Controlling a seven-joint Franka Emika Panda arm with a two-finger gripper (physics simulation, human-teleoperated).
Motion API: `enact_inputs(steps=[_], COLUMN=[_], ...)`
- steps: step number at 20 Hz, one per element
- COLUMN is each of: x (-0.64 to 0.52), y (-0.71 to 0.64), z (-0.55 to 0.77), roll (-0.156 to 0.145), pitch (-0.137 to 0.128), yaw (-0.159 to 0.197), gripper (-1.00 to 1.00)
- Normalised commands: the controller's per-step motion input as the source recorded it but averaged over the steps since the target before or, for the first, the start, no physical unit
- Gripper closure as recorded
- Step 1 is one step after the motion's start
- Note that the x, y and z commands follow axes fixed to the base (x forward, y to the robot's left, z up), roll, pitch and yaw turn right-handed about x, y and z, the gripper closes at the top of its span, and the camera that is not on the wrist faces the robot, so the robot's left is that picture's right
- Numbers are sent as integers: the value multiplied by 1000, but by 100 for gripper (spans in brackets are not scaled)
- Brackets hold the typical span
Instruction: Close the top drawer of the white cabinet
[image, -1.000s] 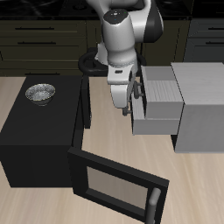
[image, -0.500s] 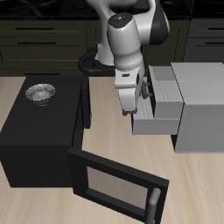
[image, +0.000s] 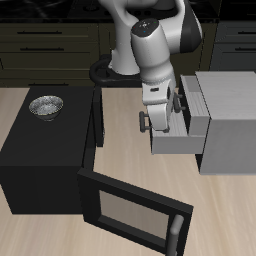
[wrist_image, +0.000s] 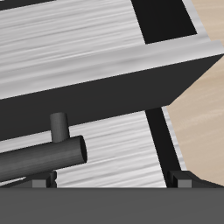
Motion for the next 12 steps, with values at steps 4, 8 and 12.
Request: enact_inputs(steps=[4, 8, 12], x=[-33, 59, 19], y=[236, 378, 275], z=[-21, 43, 1], roll=[38, 59, 40], pitch=[1, -16, -14], yaw=[16, 4, 3], gripper=[-100, -100, -100])
